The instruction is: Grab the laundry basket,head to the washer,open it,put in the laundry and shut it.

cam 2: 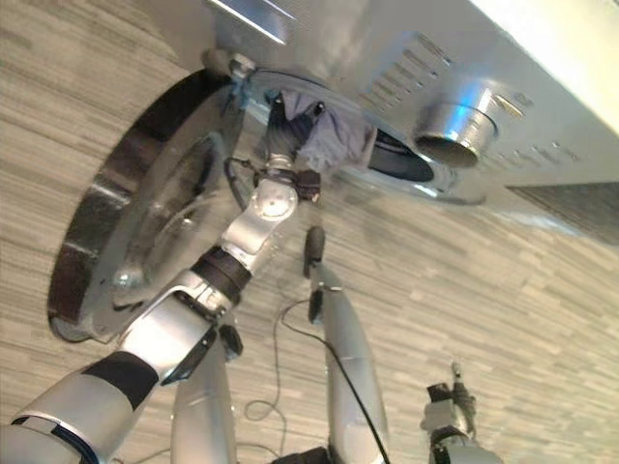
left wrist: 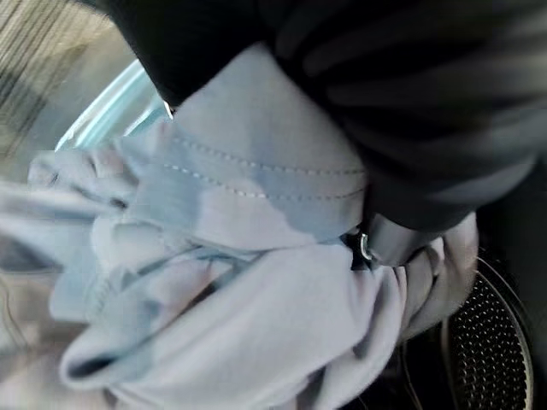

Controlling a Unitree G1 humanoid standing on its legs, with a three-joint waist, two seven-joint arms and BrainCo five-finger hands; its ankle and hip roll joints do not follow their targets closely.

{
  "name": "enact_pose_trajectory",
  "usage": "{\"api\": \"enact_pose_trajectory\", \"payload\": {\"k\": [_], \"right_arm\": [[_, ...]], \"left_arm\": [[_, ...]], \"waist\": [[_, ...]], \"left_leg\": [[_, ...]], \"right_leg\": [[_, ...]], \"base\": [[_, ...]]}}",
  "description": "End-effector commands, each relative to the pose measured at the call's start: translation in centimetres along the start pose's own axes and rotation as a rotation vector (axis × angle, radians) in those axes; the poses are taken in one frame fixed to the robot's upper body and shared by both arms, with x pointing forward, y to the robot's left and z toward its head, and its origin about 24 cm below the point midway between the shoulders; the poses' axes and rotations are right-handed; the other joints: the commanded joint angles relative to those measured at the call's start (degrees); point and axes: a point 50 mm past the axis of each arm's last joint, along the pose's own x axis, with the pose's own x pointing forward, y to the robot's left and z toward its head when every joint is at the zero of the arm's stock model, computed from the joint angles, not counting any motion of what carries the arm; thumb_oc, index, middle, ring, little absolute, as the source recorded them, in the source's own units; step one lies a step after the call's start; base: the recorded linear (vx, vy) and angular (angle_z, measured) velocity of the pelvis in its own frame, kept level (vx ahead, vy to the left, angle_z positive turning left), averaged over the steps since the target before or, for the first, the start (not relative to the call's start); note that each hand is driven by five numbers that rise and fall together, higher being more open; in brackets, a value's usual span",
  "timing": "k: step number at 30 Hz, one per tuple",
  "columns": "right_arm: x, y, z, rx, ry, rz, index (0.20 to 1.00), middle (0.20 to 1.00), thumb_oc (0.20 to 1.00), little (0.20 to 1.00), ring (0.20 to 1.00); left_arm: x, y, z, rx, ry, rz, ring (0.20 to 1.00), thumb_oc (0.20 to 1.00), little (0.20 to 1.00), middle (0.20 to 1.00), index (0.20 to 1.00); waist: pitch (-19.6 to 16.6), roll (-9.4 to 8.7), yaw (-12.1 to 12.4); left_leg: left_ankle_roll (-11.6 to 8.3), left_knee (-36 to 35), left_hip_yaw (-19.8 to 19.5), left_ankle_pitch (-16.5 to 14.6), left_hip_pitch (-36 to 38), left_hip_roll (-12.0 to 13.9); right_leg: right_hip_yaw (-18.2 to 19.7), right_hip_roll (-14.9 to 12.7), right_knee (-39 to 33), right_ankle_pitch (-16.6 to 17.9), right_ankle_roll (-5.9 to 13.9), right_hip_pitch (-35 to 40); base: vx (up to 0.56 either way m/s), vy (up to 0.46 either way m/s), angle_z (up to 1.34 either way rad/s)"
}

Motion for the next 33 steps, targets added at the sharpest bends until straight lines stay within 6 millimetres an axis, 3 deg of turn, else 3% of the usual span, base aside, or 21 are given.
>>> {"api": "enact_pose_trajectory", "payload": {"k": [1, 3, 5, 10, 11, 15, 16, 17, 18, 20, 21, 22, 23, 24, 25, 26, 28, 30, 32, 33], "right_arm": [[0.6, -2.3, 2.7, -0.038, -0.104, -0.027, 1.0, 1.0, 1.0, 1.0, 1.0], [0.4, -1.0, 3.1, -0.12, -0.142, 0.039, 1.0, 1.0, 1.0, 1.0, 1.0], [0.4, -0.9, 3.3, -0.135, -0.147, 0.041, 1.0, 1.0, 1.0, 1.0, 1.0], [0.7, -1.2, 4.8, -0.149, -0.171, 0.034, 1.0, 1.0, 1.0, 1.0, 1.0], [0.8, -1.6, 4.6, -0.136, -0.154, 0.021, 1.0, 1.0, 1.0, 1.0, 1.0], [0.8, -2.0, 4.6, -0.117, -0.148, 0.021, 1.0, 1.0, 1.0, 1.0, 1.0], [0.9, -2.6, 4.6, -0.108, -0.141, 0.012, 1.0, 1.0, 1.0, 1.0, 1.0], [0.9, -2.6, 4.3, -0.093, -0.14, 0.009, 1.0, 1.0, 1.0, 1.0, 1.0], [0.6, -2.6, 3.6, -0.085, -0.133, 0.037, 1.0, 1.0, 1.0, 1.0, 1.0], [0.5, -2.9, 3.1, -0.087, -0.125, 0.051, 1.0, 1.0, 1.0, 1.0, 1.0], [0.3, -2.8, 2.8, -0.097, -0.125, 0.071, 1.0, 1.0, 1.0, 1.0, 1.0], [0.3, -2.8, 2.7, -0.098, -0.124, 0.072, 1.0, 1.0, 1.0, 1.0, 1.0], [0.1, -2.9, 2.7, -0.105, -0.134, 0.104, 1.0, 1.0, 1.0, 1.0, 1.0], [0.1, -3.2, 2.5, -0.119, -0.125, 0.11, 1.0, 1.0, 1.0, 1.0, 1.0], [0.3, -4.7, 2.2, -0.211, -0.093, 0.099, 1.0, 1.0, 1.0, 1.0, 1.0], [0.3, -4.6, 2.1, -0.211, -0.09, 0.101, 1.0, 1.0, 1.0, 1.0, 1.0], [0.7, -5.2, 2.3, -0.299, -0.065, 0.079, 1.0, 1.0, 1.0, 1.0, 1.0], [1.0, -4.7, 2.7, -0.363, -0.058, 0.065, 1.0, 1.0, 1.0, 1.0, 1.0], [1.0, -3.0, 2.7, -0.42, -0.06, 0.081, 1.0, 1.0, 1.0, 1.0, 1.0], [1.1, -3.1, 2.7, -0.419, -0.06, 0.078, 1.0, 1.0, 1.0, 1.0, 1.0]], "left_arm": [[-0.1, -4.0, 4.3, -0.251, -0.121, -0.083, 0.2, 0.2, 0.2, 0.2, 0.2], [-0.1, -4.7, 4.2, -0.296, -0.092, -0.097, 0.2, 0.2, 0.2, 0.2, 0.2], [0.2, -4.7, 4.2, -0.312, -0.066, -0.099, 0.2, 0.2, 0.2, 0.2, 0.2], [1.5, -4.1, 5.3, -0.613, 0.019, -0.087, 0.2, 0.2, 0.2, 0.2, 0.2], [2.0, -3.6, 5.8, -0.747, 0.041, -0.048, 0.2, 0.2, 0.2, 0.2, 0.2], [3.8, -1.1, 9.6, -0.998, -0.051, 0.043, 0.2, 0.2, 0.2, 0.2, 0.2], [4.3, 0.3, 13.1, -1.092, -0.173, 0.033, 0.2, 0.2, 0.2, 0.2, 0.2], [4.2, 0.4, 14.5, -1.148, -0.217, 0.018, 0.2, 0.2, 0.2, 0.2, 0.2], [3.6, 1.1, 17.2, -1.256, -0.339, -0.031, 0.2, 0.2, 0.2, 0.2, 0.2], [3.3, 1.7, 18.0, -1.273, -0.39, -0.044, 0.2, 0.2, 0.2, 0.2, 0.2], [2.9, 1.9, 18.5, -1.281, -0.428, -0.066, 0.379, 0.379, 0.379, 0.379, 0.379], [2.9, 1.9, 18.4, -1.28, -0.43, -0.065, 0.633, 0.633, 0.633, 0.633, 0.633], [3.2, 3.1, 17.0, -1.175, -0.41, -0.052, 1.0, 1.0, 1.0, 1.0, 1.0], [3.4, 3.6, 15.7, -1.08, -0.385, -0.027, 1.0, 1.0, 1.0, 1.0, 1.0], [4.4, 3.9, 11.5, -0.583, -0.256, -0.045, 1.0, 1.0, 1.0, 1.0, 1.0], [4.4, 3.9, 11.5, -0.576, -0.255, -0.044, 1.0, 1.0, 1.0, 1.0, 1.0], [5.0, 4.3, 7.4, -0.082, -0.119, -0.091, 1.0, 1.0, 1.0, 1.0, 1.0], [3.6, 2.8, 2.0, 0.309, 0.01, -0.18, 1.0, 1.0, 1.0, 1.0, 1.0], [0.9, 0.7, -3.2, 0.465, 0.13, -0.28, 1.0, 1.0, 1.0, 1.0, 1.0], [0.8, 0.6, -3.2, 0.467, 0.13, -0.281, 1.0, 1.0, 1.0, 1.0, 1.0]], "waist": [[-3.3, 0.98, -1.4], [-3.5, 0.43, -2.1], [-3.4, 0.42, -2.8], [-4.8, 0.9, -3.5], [-5.2, 0.34, -4.0], [-6.1, -0.5, -5.0], [-6.5, -1.0, -5.6], [-6.7, -0.97, -5.7], [-6.5, -0.67, -5.9], [-6.6, -0.53, -6.2], [-6.9, -0.57, -6.3], [-6.9, -0.64, -6.3], [-7.0, -0.51, -6.3], [-7.2, -0.53, -6.2], [-7.1, 0.57, -5.0], [-7.0, 0.39, -5.0], [-6.5, 1.41, -3.8], [-5.6, 3.02, -1.9], [-4.8, 3.77, -0.6], [-4.8, 3.8, -0.5]], "left_leg": [[-4.41, 11.6, 4.5, -5.4, -3.5, 9.1], [-4.14, 11.0, 2.7, -5.7, -3.9, 8.0], [-4.08, 11.4, 2.6, -5.8, -4.3, 8.1], [-3.71, 8.1, 1.2, -5.2, -4.7, 6.4], [-3.67, 7.9, 0.7, -5.5, -4.9, 6.0], [-3.67, 9.0, 1.1, -6.3, -5.7, 6.8], [-3.87, 10.0, 1.4, -6.8, -6.1, 7.8], [-4.01, 10.8, 1.6, -7.0, -6.5, 8.3], [-4.26, 12.0, 1.7, -7.2, -7.1, 8.9], [-4.45, 12.3, 1.8, -7.2, -7.1, 9.3], [-4.63, 12.4, 1.9, -7.2, -7.2, 9.5], [-4.66, 12.4, 1.9, -7.2, -7.2, 9.6], [-4.9, 12.5, 1.8, -7.3, -6.8, 9.6], [-4.77, 12.2, 1.8, -6.9, -6.6, 9.5], [-4.66, 11.4, 1.9, -6.3, -5.6, 9.0], [-4.6, 11.2, 1.9, -6.1, -5.6, 8.9], [-4.38, 9.9, 2.0, -5.1, -4.5, 8.4], [-4.07, 8.8, 2.2, -4.7, -2.8, 7.8], [-3.85, 8.3, 2.2, -4.4, -1.9, 7.3], [-3.85, 8.3, 2.2, -4.4, -1.8, 7.3]], "right_leg": [[1.6, 4.3, 3.8, -8.9, 1.81, -2.1], [2.5, 4.9, 3.8, -8.7, 1.2, -2.4], [2.9, 5.0, 4.3, -8.6, 0.94, -3.1], [4.9, 6.2, 2.7, -8.1, 0.24, -3.9], [5.2, 6.7, 2.4, -7.9, 0.36, -3.7], [5.8, 7.3, 1.9, -7.5, 1.03, -3.8], [5.8, 7.6, 1.7, -7.5, 1.54, -3.8], [5.6, 7.7, 1.7, -7.5, 1.76, -3.9], [5.4, 7.8, 1.8, -7.6, 1.99, -4.0], [5.2, 7.9, 1.7, -7.5, 2.11, -4.2], [5.1, 8.0, 1.5, -7.5, 2.14, -4.1], [5.1, 8.0, 1.4, -7.4, 2.13, -4.1], [4.7, 8.1, 1.3, -7.5, 2.21, -3.7], [4.4, 8.0, 0.9, -7.2, 2.07, -3.4], [4.0, 7.4, 0.1, -7.2, 2.07, -1.9], [3.9, 7.4, -0.1, -7.0, 2.02, -1.8], [3.5, 6.7, -0.3, -6.9, 2.03, -0.5], [2.8, 5.9, 0.0, -7.6, 2.14, 1.4], [2.4, 5.5, 0.3, -7.8, 2.11, 2.3], [2.4, 5.5, 0.3, -7.9, 2.12, 2.4]], "base": [[0.01, 0.068, 0.1], [0.0, -0.016, -0.13], [0.01, -0.029, -0.14], [0.02, -0.03, -0.04], [0.04, -0.045, -0.01], [0.05, -0.045, -0.04], [0.06, -0.057, -0.16], [0.07, -0.083, -0.18], [0.04, -0.056, -0.19], [0.04, -0.022, -0.12], [0.03, -0.011, -0.08], [0.04, -0.009, -0.08], [0.02, -0.009, -0.08], [0.02, -0.019, -0.09], [-0.02, -0.016, -0.07], [-0.02, 0.003, -0.04], [-0.01, 0.042, 0.07], [0.0, 0.059, 0.14], [0.0, 0.064, 0.26], [0.0, 0.05, 0.32]]}}
